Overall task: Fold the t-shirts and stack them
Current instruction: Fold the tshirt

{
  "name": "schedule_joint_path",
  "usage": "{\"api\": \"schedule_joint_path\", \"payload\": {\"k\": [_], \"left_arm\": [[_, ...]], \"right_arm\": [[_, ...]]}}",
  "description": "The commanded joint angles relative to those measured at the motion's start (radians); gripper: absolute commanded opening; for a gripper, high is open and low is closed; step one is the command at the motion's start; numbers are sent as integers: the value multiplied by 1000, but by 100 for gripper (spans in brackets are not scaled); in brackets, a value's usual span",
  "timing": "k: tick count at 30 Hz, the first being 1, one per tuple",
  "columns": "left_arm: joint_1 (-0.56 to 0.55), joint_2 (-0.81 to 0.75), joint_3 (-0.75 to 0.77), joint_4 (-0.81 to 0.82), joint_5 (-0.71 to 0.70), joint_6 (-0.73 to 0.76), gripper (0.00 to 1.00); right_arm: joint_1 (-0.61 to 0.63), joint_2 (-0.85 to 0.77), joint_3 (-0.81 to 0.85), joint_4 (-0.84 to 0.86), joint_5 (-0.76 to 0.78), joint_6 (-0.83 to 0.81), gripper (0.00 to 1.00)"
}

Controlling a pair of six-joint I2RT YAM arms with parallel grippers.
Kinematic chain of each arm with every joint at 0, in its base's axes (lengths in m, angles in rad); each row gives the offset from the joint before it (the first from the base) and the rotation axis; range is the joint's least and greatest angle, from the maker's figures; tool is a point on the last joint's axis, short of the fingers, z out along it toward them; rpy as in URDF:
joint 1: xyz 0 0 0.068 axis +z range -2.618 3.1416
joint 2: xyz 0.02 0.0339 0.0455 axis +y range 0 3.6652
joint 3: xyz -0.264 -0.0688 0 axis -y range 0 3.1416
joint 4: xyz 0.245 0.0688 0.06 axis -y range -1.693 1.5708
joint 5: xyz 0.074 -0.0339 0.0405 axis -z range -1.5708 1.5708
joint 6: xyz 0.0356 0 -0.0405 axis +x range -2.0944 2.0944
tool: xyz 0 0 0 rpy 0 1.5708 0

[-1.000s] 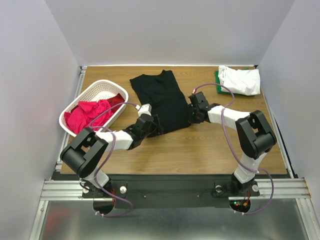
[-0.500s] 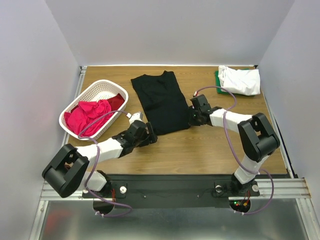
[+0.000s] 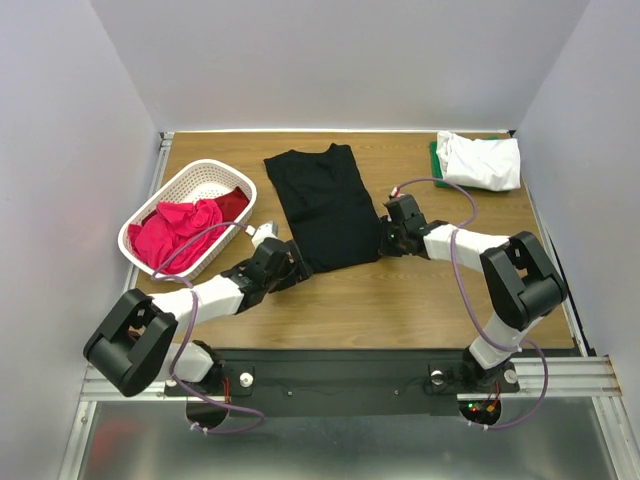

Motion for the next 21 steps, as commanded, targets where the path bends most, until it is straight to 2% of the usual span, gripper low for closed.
{"api": "schedule_joint_path", "payload": {"k": [1, 15, 19, 21], "left_arm": [[23, 2, 38, 64, -10, -12, 81], [41, 164, 100, 115, 47, 14, 80], [41, 149, 78, 86, 56, 11, 75], [41, 132, 43, 75, 65, 8, 69]], "right_arm": [[4, 8, -47, -75, -20, -7, 0], [4, 14, -66, -60, -21, -15, 0], [4, 12, -64, -60, -20, -15, 0], [3, 12, -63, -60, -21, -13, 0]]}}
